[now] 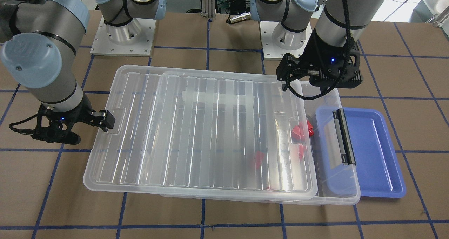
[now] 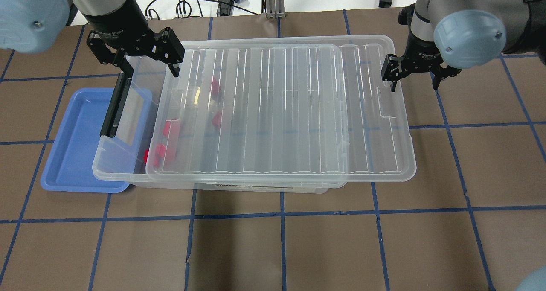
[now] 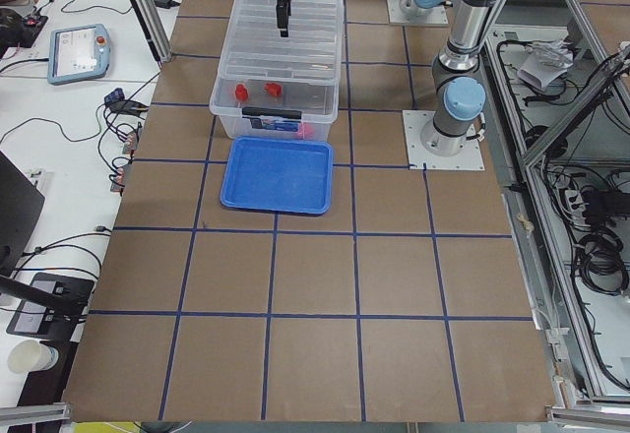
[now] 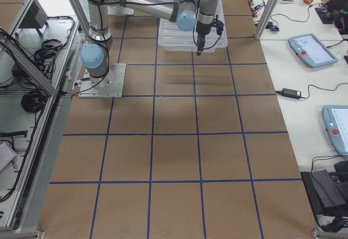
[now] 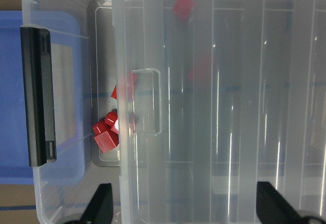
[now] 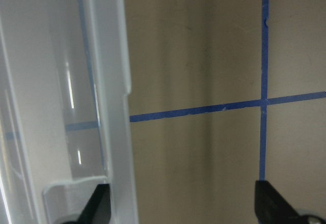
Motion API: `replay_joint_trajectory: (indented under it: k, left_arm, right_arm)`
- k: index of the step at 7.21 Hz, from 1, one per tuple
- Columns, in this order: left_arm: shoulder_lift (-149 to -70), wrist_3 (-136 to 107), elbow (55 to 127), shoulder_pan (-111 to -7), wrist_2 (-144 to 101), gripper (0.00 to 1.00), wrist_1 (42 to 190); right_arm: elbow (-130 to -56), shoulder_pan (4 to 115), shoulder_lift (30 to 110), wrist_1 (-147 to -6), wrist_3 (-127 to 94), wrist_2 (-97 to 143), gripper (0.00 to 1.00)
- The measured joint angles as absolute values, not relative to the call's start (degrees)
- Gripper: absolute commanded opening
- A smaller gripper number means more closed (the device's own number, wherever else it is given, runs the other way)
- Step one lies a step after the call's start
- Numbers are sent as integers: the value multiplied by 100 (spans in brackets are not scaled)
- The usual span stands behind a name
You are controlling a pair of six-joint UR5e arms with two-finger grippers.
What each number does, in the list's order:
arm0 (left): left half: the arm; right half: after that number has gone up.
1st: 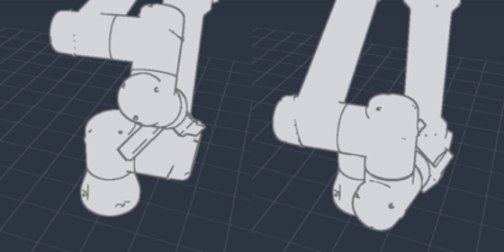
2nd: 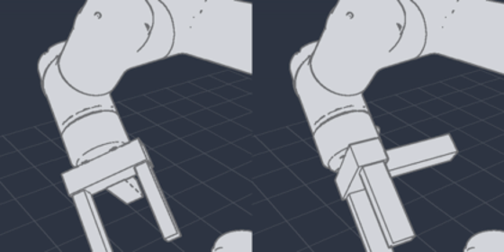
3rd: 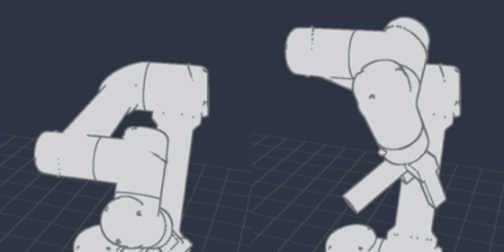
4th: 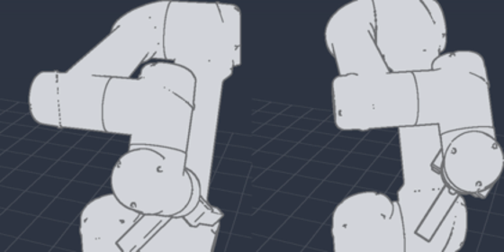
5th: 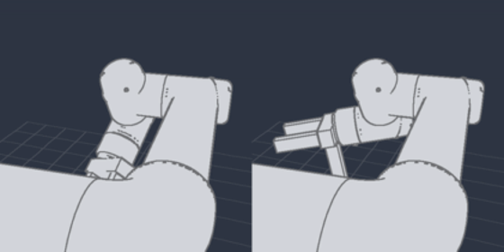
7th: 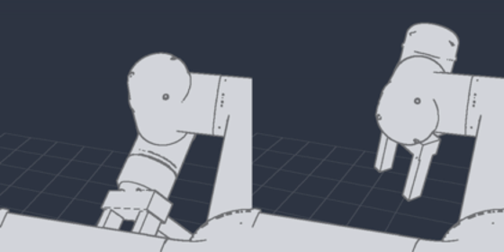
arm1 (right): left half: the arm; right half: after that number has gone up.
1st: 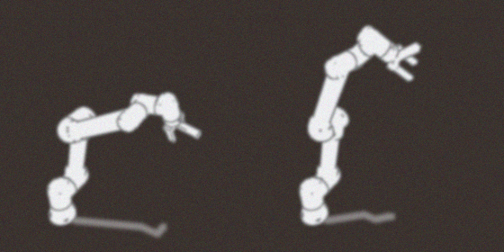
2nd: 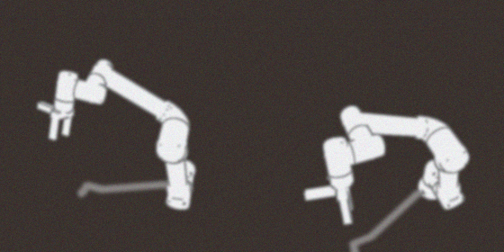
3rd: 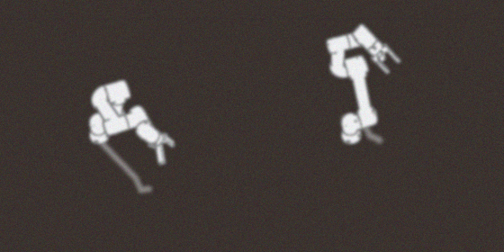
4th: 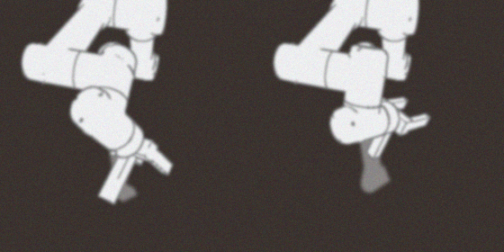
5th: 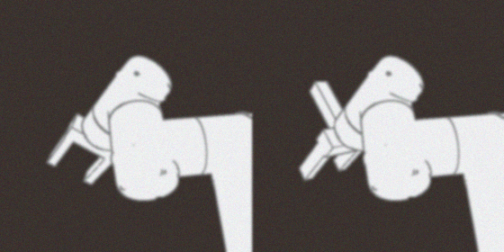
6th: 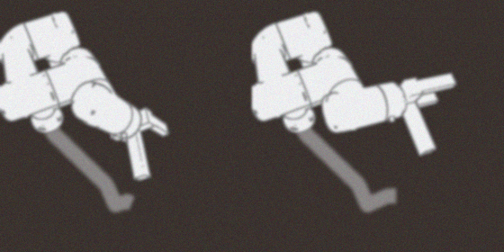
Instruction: Place red block in blue tray from box
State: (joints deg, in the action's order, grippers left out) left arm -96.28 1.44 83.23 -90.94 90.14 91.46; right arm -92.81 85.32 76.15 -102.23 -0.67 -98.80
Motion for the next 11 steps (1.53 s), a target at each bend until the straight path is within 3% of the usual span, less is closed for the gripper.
replay_joint_trajectory:
  k: [3,7,11]
  left_arm:
    - [-9679,168,8391,-8972,9059,100,9182]
    - [-9615,981,9333,-8707,9416,100,8429]
    - [-9783,1298,9646,-8606,9425,100,7973]
  right_arm:
    - [-9281,8181,7658,-10172,178,-9914,100]
    - [-9281,7835,7697,-10167,365,-9914,100]
    - [-9156,7855,7882,-10094,488,-9683,100]
